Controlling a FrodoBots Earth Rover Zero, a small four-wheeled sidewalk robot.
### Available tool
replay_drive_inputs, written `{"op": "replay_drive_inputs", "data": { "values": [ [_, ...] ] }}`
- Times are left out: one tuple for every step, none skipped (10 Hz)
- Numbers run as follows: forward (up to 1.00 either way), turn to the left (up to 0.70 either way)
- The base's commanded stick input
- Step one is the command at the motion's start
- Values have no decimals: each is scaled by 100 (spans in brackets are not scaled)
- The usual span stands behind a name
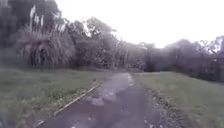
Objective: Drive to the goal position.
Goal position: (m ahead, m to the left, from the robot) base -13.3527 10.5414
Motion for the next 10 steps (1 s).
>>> {"op": "replay_drive_inputs", "data": {
  "values": [
    [70, 0],
    [70, 0],
    [70, 0],
    [70, 0],
    [70, 0],
    [70, 0],
    [69, 0],
    [42, 0],
    [0, 0],
    [0, 0]
  ]
}}
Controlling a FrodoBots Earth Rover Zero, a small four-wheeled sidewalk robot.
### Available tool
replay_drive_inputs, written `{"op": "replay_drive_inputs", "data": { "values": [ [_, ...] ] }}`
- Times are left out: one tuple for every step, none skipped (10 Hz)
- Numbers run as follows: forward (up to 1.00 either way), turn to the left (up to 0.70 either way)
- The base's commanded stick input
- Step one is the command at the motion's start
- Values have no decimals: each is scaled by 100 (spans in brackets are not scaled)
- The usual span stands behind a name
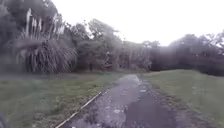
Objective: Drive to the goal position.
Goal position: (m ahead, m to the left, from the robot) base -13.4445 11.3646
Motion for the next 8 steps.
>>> {"op": "replay_drive_inputs", "data": {
  "values": [
    [0, 0],
    [0, 0],
    [0, 0],
    [0, 0],
    [0, 0],
    [0, 0],
    [0, -26],
    [0, -70]
  ]
}}
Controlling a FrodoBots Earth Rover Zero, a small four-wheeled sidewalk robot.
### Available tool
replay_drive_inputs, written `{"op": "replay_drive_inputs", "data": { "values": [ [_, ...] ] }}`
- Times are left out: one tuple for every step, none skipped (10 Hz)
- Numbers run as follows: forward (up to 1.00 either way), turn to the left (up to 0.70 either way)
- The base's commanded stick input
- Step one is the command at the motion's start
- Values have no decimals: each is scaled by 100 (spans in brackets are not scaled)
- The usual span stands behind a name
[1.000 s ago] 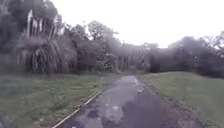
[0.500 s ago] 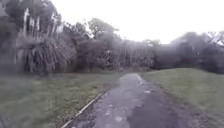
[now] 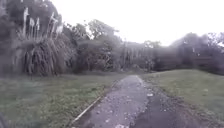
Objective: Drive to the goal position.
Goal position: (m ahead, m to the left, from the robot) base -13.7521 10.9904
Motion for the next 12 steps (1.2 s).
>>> {"op": "replay_drive_inputs", "data": {
  "values": [
    [0, -70],
    [0, -70],
    [0, -70],
    [0, -70],
    [0, -70],
    [0, -70],
    [0, -70],
    [0, -70],
    [0, -70],
    [0, -70],
    [0, -70],
    [0, -70]
  ]
}}
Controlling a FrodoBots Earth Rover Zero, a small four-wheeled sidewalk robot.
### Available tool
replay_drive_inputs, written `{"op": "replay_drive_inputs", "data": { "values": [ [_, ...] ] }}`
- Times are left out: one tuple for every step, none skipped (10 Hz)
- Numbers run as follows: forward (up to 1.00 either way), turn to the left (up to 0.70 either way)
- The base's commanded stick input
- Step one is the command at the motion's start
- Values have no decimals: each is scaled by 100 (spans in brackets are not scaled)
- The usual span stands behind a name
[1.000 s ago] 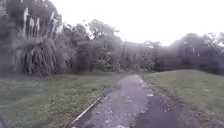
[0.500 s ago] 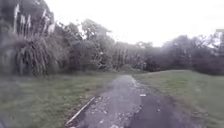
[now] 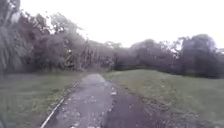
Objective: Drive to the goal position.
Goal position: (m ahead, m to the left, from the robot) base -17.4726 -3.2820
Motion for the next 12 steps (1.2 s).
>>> {"op": "replay_drive_inputs", "data": {
  "values": [
    [0, -70],
    [0, -70],
    [0, -70],
    [0, -70],
    [0, -70],
    [0, -70],
    [0, -70],
    [0, -70],
    [0, -70],
    [0, -70],
    [0, -70],
    [0, -70]
  ]
}}
